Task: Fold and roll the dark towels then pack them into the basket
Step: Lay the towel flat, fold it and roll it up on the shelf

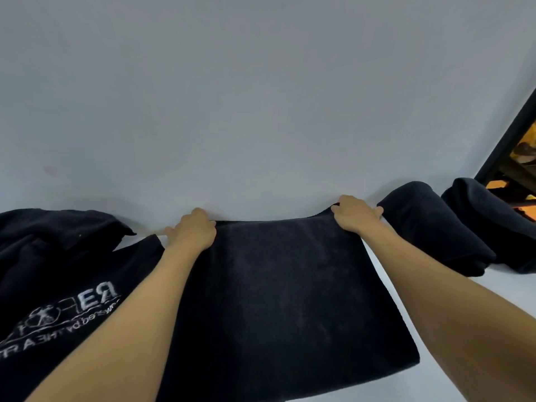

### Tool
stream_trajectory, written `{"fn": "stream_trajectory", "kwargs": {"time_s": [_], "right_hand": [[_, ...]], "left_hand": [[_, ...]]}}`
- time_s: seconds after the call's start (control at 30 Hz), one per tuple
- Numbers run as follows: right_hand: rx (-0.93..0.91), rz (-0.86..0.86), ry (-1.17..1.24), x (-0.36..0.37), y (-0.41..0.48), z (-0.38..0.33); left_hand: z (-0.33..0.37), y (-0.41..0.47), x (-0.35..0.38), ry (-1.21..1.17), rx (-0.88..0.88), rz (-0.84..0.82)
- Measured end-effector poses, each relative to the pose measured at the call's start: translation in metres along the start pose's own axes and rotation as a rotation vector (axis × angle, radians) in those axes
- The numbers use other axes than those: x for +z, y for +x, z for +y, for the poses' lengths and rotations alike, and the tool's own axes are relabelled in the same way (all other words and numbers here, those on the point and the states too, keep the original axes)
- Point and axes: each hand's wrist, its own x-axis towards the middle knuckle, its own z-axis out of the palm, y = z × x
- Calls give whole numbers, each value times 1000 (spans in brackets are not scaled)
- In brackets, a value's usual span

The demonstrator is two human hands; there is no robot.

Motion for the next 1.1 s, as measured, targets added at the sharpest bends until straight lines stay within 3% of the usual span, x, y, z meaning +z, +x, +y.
{"fn": "stream_trajectory", "kwargs": {"time_s": [0.13,0.27,0.37,0.47,0.53,0.67,0.8,0.93,1.1], "right_hand": [[-37,45,230,-6,1,6],[-87,-21,569,-13,-8,3],[-5,-139,811,-21,-15,2],[126,-186,1026,-31,-13,6],[216,-219,1031,-33,-11,8],[303,-304,658,-34,-8,6],[157,-271,166,-34,-9,-2],[89,-294,343,-32,-5,-10],[110,-234,816,-33,-11,-10]], "left_hand": [[-2,4,0,-168,0,1],[0,-6,-3,-388,35,158],[3,-11,-13,-602,30,242],[0,-9,-20,-859,-82,178],[-2,-8,-22,-983,-158,87],[0,-8,-20,-987,-234,77],[4,-4,-19,-944,-288,87],[3,4,-24,-856,-313,66],[1,2,-35,-915,-302,-167]]}}
